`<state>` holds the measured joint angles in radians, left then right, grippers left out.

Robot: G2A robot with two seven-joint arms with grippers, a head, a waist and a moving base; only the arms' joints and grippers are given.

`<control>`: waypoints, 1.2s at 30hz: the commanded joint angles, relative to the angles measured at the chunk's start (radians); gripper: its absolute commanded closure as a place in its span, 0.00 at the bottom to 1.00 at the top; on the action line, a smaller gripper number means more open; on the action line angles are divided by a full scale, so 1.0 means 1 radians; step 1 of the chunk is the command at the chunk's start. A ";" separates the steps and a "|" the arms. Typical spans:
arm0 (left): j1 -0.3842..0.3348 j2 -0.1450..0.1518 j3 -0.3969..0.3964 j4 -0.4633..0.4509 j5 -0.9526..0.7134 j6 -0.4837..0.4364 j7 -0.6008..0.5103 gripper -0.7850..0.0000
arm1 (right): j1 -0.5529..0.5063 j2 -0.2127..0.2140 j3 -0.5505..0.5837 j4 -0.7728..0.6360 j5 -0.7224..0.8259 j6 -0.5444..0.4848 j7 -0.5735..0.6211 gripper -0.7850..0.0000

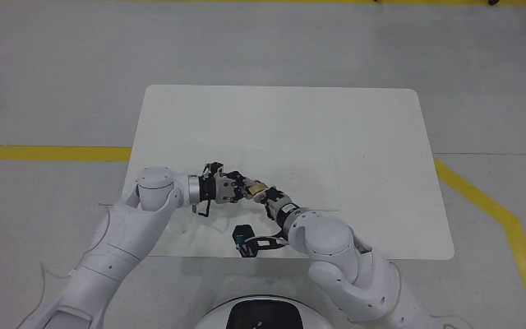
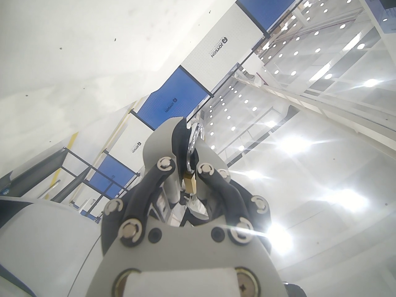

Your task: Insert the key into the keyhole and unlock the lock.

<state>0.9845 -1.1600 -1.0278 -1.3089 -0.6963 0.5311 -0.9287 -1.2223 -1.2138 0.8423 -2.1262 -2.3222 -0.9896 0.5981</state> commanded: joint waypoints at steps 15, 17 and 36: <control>0.000 0.002 -0.028 0.010 -0.017 -0.121 0.012 1.00 | -0.072 0.011 0.119 -0.075 0.040 0.032 -0.070 0.62; 0.006 0.004 -0.043 0.012 -0.003 -0.193 0.027 1.00 | -0.094 0.015 0.163 -0.075 0.092 0.061 -0.128 0.36; -0.006 -0.012 -0.053 0.149 0.042 -0.635 -0.040 1.00 | -0.076 0.036 0.387 0.161 0.575 -0.023 -0.624 0.57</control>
<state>0.9839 -1.1700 -1.0831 -1.1685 -0.6568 -0.0913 -0.9679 -1.3116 -1.1826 1.2028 -2.0236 -1.8338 -0.9945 0.0696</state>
